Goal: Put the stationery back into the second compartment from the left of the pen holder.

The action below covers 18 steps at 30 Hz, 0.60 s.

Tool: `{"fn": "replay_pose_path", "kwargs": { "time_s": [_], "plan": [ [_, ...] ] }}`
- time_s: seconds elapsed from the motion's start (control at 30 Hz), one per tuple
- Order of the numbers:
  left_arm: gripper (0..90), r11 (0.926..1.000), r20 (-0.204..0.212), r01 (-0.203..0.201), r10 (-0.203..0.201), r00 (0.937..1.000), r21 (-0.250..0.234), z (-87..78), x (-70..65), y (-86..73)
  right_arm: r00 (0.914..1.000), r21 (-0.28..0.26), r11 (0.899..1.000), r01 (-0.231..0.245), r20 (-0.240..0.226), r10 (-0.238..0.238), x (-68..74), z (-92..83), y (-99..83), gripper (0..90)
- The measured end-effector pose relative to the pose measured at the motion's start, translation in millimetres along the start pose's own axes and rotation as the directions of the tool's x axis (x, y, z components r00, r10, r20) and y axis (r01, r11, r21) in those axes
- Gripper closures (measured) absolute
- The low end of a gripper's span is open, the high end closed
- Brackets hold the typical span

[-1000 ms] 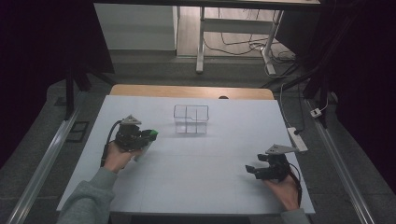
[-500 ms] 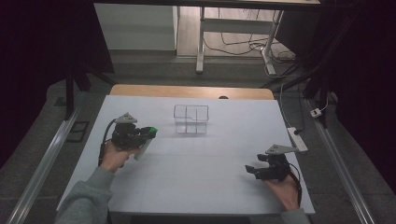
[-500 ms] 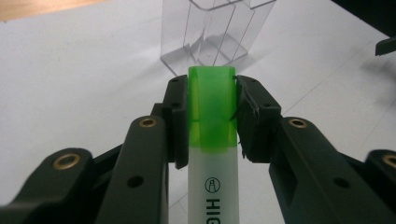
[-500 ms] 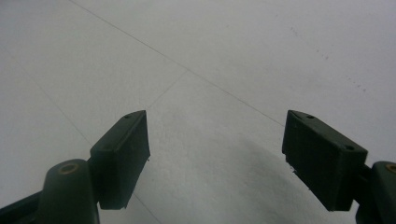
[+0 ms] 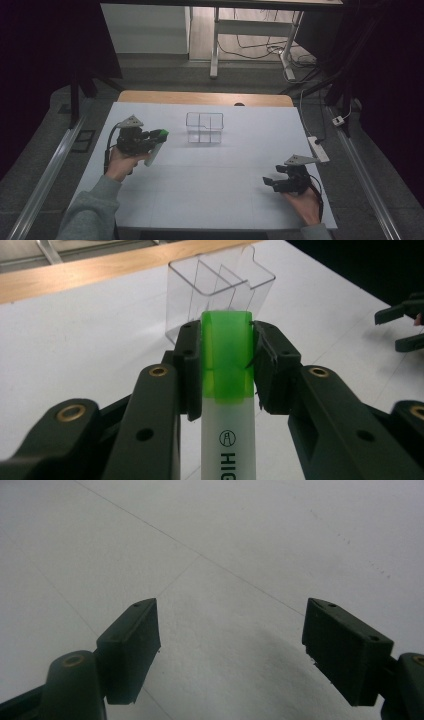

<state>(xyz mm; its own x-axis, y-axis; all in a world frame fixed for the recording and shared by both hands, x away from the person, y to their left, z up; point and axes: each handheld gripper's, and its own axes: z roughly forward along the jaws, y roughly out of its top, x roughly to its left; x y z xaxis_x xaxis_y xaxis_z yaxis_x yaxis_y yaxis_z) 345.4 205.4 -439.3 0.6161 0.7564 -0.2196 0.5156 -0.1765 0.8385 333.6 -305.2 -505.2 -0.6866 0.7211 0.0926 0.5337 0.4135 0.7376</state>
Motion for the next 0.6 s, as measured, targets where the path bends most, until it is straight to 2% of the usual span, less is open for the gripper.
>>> {"fn": "replay_pose_path", "kwargs": {
  "time_s": [0.4,0.6],
  "plan": [
    [66.5,0.9989,0.013,-0.013,0.013,0.9998,-0.046,0.9,-4.4,19.6,1.0000,0.002,1.000,0.002,0.005,-0.002,-0.7,-0.9,0.1,22.3],
    [66.4,0.9985,0.013,-0.014,0.014,0.9998,-0.054,9.1,-3.7,27.1,1.0000,-0.011,1.000,0.003,0.010,-0.002,-0.6,-1.1,-0.2,22.3]
  ]
}}
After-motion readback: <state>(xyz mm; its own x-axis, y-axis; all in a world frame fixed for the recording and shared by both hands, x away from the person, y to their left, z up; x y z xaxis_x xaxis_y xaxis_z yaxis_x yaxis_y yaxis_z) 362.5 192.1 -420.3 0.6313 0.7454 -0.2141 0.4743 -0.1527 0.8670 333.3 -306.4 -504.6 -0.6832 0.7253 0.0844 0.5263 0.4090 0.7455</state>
